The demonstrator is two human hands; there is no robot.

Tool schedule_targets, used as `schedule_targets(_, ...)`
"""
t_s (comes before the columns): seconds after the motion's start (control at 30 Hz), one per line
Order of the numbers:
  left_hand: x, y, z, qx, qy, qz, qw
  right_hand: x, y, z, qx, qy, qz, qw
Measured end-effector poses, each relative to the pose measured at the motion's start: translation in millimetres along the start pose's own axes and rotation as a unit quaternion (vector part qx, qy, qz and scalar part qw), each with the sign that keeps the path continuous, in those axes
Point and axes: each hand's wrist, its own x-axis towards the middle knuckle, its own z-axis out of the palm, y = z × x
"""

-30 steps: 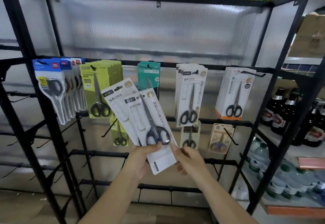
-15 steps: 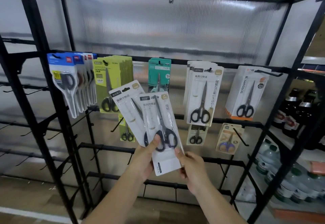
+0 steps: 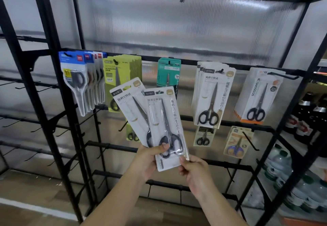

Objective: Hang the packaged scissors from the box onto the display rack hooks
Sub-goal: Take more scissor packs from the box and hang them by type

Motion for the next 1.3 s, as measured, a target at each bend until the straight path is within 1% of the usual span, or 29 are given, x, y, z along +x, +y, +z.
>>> schedule_targets(0.2,-2.8,4.0,-1.3,-0.001,-0.005,0.013,1.000,2.8,1.9,-1.2,0.031,-0.019,-0.008,0.999)
schedule_targets(0.4,-6.1,3.1,-7.5,0.003,-0.011,0.012,1.000,-3.5,7.3,-0.9,0.007,-0.051,-0.028,0.998)
schedule_targets(0.47,-9.0,3.0,-10.9,0.015,-0.004,0.003,1.000,-5.3,8.7,-2.2,-0.017,-0.068,-0.024,0.997)
schedule_targets(0.57,-15.3,3.6,-16.9,0.029,0.012,-0.014,0.999,-5.4,10.2,-7.3,-0.089,-0.112,0.001,0.990)
schedule_targets(0.67,-21.9,5.2,-26.5,0.049,0.053,-0.038,0.997,-2.3,9.0,-7.0,-0.173,-0.152,0.037,0.972)
schedule_targets(0.8,-30.1,10.8,-36.0,0.076,0.081,-0.037,0.993,0.7,7.8,7.4,-0.194,-0.176,0.045,0.964)
schedule_targets(0.87,-34.3,14.4,-38.5,0.099,0.083,-0.037,0.991,0.4,9.1,16.5,-0.196,-0.169,0.027,0.965)
schedule_targets(0.97,-36.1,16.1,-43.1,0.117,0.071,-0.038,0.990,3.0,11.1,22.6,-0.145,-0.139,-0.005,0.980)
schedule_targets(1.1,-33.2,17.5,-45.7,0.058,0.080,-0.027,0.995,9.9,-1.0,10.1,-0.098,-0.067,-0.071,0.990)
schedule_targets(1.17,-30.8,18.1,-43.3,0.051,0.078,-0.026,0.995,13.4,-14.6,-2.3,-0.082,-0.025,-0.109,0.990)
schedule_targets(1.3,-24.6,14.1,-31.3,0.079,0.066,-0.039,0.994,14.8,-45.5,-28.4,-0.068,0.036,-0.182,0.980)
